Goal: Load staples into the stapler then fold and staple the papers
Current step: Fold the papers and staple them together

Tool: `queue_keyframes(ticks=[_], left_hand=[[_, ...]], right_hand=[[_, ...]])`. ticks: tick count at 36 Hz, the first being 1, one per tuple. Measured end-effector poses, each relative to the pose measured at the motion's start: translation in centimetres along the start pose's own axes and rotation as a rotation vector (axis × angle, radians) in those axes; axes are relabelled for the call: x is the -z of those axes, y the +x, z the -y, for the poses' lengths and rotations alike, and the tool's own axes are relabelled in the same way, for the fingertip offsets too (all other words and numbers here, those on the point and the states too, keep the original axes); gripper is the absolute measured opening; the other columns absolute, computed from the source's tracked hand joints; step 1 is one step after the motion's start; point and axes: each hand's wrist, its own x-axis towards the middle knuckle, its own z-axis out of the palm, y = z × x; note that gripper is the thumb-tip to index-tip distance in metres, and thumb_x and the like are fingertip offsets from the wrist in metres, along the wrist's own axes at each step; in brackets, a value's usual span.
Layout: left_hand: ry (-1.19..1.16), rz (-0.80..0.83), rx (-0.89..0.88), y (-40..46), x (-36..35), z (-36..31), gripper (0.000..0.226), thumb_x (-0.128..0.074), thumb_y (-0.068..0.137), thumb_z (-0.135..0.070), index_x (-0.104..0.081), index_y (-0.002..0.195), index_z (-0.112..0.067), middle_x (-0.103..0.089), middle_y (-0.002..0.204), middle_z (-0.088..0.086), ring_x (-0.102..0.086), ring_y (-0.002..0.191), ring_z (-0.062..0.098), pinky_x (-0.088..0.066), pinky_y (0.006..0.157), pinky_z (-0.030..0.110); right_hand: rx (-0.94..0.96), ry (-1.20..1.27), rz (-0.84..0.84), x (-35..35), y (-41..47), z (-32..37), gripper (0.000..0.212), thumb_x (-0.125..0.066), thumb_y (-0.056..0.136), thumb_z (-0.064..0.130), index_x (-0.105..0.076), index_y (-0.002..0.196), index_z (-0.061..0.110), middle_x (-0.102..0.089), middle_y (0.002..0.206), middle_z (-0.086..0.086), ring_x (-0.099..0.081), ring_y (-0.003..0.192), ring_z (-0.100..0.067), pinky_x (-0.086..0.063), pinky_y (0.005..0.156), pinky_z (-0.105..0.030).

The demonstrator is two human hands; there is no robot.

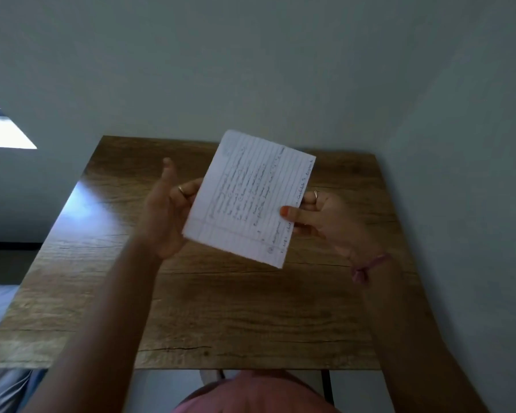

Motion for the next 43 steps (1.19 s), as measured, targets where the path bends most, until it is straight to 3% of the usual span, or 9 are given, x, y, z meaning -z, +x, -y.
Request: queue_keyframes(ticks=[1,4,8,14,22,27,31,39,43], left_hand=[[0.124,-0.062,0.013,-0.1,0.5,-0.5,0.065,-0.042,0.088,-0.064,-0.070,0.111,-0.011,-0.071,0.104,0.016,-0.070,0.094,0.030,-0.059,0.067,0.037],[0.372,-0.128,0.068,0.3,0.9,-1.8,0.030,-0.067,0.084,-0.029,-0.070,0.103,-0.007,-0.071,0.109,0.019,-0.071,0.098,0.029,-0.060,0.069,0.031],[0.530,-0.163,0.116,0.6,0.6,-2.0,0.036,-0.074,0.071,-0.015,-0.068,0.104,-0.002,-0.074,0.103,0.012,-0.072,0.096,0.026,-0.060,0.069,0.030],[0.602,-0.168,0.105,0.3,0.8,-2.0,0.034,-0.079,0.065,-0.014,-0.069,0.093,0.000,-0.075,0.100,0.012,-0.072,0.094,0.026,-0.060,0.071,0.031],[0.552,-0.144,0.058,0.1,0.2,-1.9,0.037,-0.074,0.067,-0.008,-0.065,0.100,0.007,-0.074,0.102,0.013,-0.072,0.097,0.025,-0.059,0.071,0.028],[0.461,-0.081,0.072,-0.1,-0.4,-1.6,0.018,-0.061,0.077,-0.016,-0.078,0.084,-0.020,-0.076,0.098,0.004,-0.072,0.088,0.016,-0.058,0.065,0.023],[0.382,-0.060,0.067,0.0,-0.5,-1.6,0.022,-0.059,0.078,-0.017,-0.079,0.081,-0.022,-0.077,0.094,0.002,-0.073,0.084,0.013,-0.057,0.061,0.020],[0.308,-0.101,0.062,0.8,0.3,-1.3,0.021,-0.059,0.077,-0.013,-0.079,0.084,-0.016,-0.077,0.088,0.007,-0.074,0.079,0.015,-0.057,0.058,0.021],[0.272,-0.115,0.069,0.8,0.4,-1.4,0.020,-0.060,0.077,-0.012,-0.078,0.086,-0.013,-0.076,0.087,0.009,-0.074,0.077,0.017,-0.058,0.057,0.022]], right_hand=[[-0.017,-0.030,0.019,0.3,0.0,0.0,0.038,-0.075,0.070,0.018,-0.066,0.104,0.005,-0.074,0.103,-0.007,-0.071,0.097,-0.022,-0.060,0.075,-0.033],[-0.046,-0.086,0.051,0.9,-0.1,0.1,0.036,-0.075,0.070,0.017,-0.066,0.104,0.007,-0.075,0.102,-0.006,-0.071,0.095,-0.021,-0.060,0.073,-0.030],[-0.070,-0.136,0.044,1.0,0.1,0.0,0.033,-0.075,0.072,0.013,-0.065,0.104,0.008,-0.075,0.101,-0.006,-0.072,0.094,-0.021,-0.060,0.075,-0.033],[-0.086,-0.035,0.056,1.3,0.1,-0.4,0.036,-0.074,0.068,0.012,-0.068,0.103,0.007,-0.074,0.104,-0.007,-0.070,0.098,-0.023,-0.060,0.077,-0.034],[-0.084,0.059,0.017,1.6,0.3,-1.2,0.028,-0.072,0.067,0.007,-0.069,0.095,0.003,-0.075,0.099,-0.007,-0.071,0.096,-0.023,-0.059,0.073,-0.028],[0.000,0.078,0.004,1.7,0.1,-1.1,0.015,-0.068,0.074,0.009,-0.077,0.084,0.014,-0.076,0.095,-0.003,-0.071,0.093,-0.018,-0.059,0.071,-0.024],[0.064,0.035,0.008,1.6,-0.1,-0.8,0.043,-0.050,0.091,-0.004,-0.079,0.075,0.023,-0.076,0.092,0.004,-0.071,0.091,-0.012,-0.057,0.067,-0.019],[0.141,0.025,-0.011,1.4,0.2,-1.0,0.043,-0.050,0.093,-0.001,-0.078,0.072,0.022,-0.076,0.095,0.000,-0.071,0.095,-0.019,-0.059,0.076,-0.028],[0.179,-0.020,-0.014,1.3,0.1,-1.1,0.043,-0.049,0.094,-0.001,-0.078,0.074,0.023,-0.076,0.096,0.001,-0.070,0.097,-0.019,-0.057,0.073,-0.021]])
